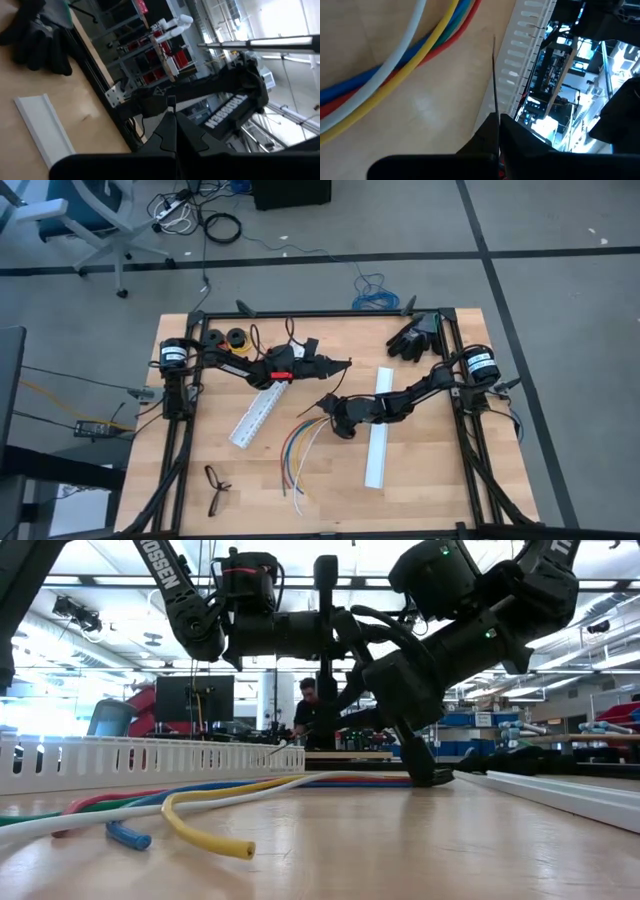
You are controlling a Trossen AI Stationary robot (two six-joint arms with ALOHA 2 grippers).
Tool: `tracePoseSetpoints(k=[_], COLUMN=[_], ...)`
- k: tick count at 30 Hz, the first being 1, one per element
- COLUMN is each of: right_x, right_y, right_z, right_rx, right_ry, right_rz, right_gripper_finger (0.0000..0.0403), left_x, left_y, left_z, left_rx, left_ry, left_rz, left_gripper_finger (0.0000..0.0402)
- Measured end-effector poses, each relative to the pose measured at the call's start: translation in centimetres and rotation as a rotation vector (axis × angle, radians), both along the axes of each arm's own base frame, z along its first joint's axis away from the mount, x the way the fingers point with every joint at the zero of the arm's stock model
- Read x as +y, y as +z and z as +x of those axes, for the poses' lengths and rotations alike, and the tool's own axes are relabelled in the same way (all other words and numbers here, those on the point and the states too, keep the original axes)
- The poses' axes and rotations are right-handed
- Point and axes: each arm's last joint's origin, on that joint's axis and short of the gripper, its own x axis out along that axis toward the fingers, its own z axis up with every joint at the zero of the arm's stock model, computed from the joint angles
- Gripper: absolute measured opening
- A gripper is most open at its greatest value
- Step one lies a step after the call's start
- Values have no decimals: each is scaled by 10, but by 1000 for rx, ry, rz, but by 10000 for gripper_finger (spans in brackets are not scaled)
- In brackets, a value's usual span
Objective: Ziptie cables
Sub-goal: Wrap the cable wires together using the black zip tie
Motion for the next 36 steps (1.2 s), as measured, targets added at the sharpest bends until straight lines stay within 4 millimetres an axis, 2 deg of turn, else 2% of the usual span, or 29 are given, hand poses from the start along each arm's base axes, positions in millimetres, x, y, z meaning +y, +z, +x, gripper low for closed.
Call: tracePoseSetpoints(k=[3, 6, 13, 17, 22, 26, 36], right_x=[-1, 0, 7, 2, -25, -44, -80], right_y=[0, 2, 11, 12, 15, 23, 30], right_z=[0, -1, -10, -22, -40, -49, -53], right_rx=[-26, -91, -132, -122, -238, -274, -262], right_ry=[-59, -147, -165, -180, -272, -287, -377], right_rz=[52, 184, 679, 871, 1082, 1374, 1737], right_gripper_finger=[1, 0, 0, 0, 0, 0, 0], left_x=[0, 3, 10, 12, 10, 10, 8], left_y=[0, 0, 1, 2, -8, -14, -14], left_z=[0, -1, -2, -5, -9, -14, -15], left_rx=[3, 9, 10, 10, 65, 98, 140], left_ry=[-2, 10, 44, 71, 67, 106, 168], left_rz=[37, 96, 272, 401, 553, 678, 1067], left_gripper_finger=[1, 1, 1, 1, 1, 1, 0])
